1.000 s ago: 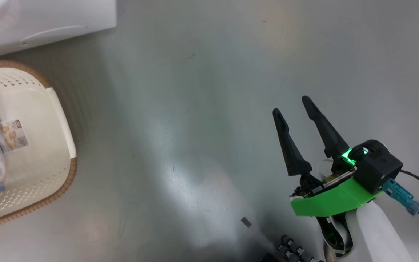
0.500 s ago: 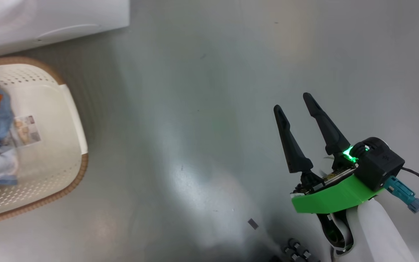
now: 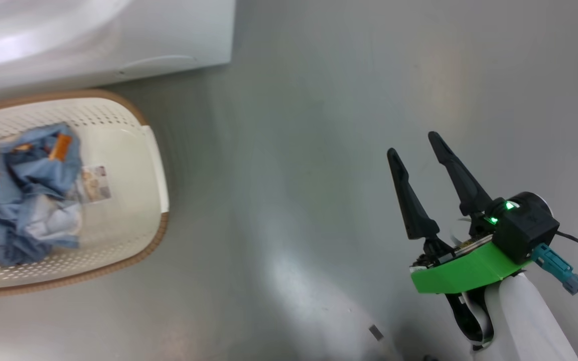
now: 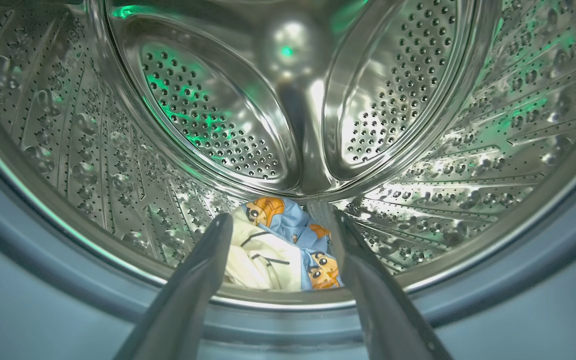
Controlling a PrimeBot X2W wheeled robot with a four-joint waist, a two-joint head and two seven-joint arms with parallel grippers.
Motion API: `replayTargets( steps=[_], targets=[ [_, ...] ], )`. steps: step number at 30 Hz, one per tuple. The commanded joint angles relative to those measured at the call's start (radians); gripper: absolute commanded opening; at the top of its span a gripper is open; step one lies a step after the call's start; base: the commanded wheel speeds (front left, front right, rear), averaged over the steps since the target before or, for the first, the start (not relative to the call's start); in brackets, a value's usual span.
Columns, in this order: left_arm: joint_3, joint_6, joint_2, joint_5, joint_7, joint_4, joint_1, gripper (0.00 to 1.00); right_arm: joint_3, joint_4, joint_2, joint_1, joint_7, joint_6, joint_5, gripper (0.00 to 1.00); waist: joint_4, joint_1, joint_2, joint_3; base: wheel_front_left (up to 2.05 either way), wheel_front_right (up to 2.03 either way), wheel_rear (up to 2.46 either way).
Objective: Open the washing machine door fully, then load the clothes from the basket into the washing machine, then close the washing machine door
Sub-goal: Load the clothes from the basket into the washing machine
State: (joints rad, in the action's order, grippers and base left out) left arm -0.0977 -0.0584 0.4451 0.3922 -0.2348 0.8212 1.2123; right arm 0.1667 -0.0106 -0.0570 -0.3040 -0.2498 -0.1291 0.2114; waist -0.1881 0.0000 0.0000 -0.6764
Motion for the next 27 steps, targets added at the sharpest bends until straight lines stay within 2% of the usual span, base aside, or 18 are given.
replayTargets(
  steps=[1, 9, 10, 15, 23, 27],
  targets=[
    [0.016, 0.004, 0.042, 0.005, -0.013, -0.052, -0.058, 1.0, 0.013, 0.018, -0.006, 0.042, -0.012, -0.002, -0.017, 1.0, 0.051, 0.0, 0.0, 0.056, 0.0, 0.0, 0.0],
    [0.051, 0.052, -0.019, 0.011, -0.026, -0.308, -0.381, 1.0, -0.001, 0.008, -0.016, 0.088, -0.012, -0.002, -0.035, 1.0, 0.114, 0.0, 0.0, 0.155, 0.0, 0.0, 0.0],
    [0.058, 0.071, -0.037, 0.001, -0.026, -0.393, -0.471, 1.0, -0.005, 0.007, -0.017, 0.1, -0.011, -0.002, -0.038, 1.0, 0.126, 0.0, 0.0, 0.179, 0.0, 0.0, 0.0],
    [0.055, 0.118, -0.089, -0.024, -0.027, -0.578, -0.688, 1.0, -0.017, 0.008, -0.021, 0.129, 0.0, -0.002, -0.045, 1.0, 0.155, 0.0, 0.0, 0.238, 0.0, 0.0, 0.0],
    [0.027, 0.185, -0.148, -0.064, -0.027, -0.761, -0.973, 1.0, -0.021, 0.007, -0.021, 0.183, 0.022, -0.002, -0.055, 1.0, 0.173, 0.0, 0.0, 0.355, 0.0, 0.0, 0.0],
    [0.017, 0.202, -0.167, -0.07, -0.027, -0.81, -1.068, 1.0, -0.03, 0.007, -0.022, 0.209, 0.03, -0.002, -0.058, 1.0, 0.181, 0.0, 0.0, 0.4, 0.0, 0.0, 0.0]
  ],
)
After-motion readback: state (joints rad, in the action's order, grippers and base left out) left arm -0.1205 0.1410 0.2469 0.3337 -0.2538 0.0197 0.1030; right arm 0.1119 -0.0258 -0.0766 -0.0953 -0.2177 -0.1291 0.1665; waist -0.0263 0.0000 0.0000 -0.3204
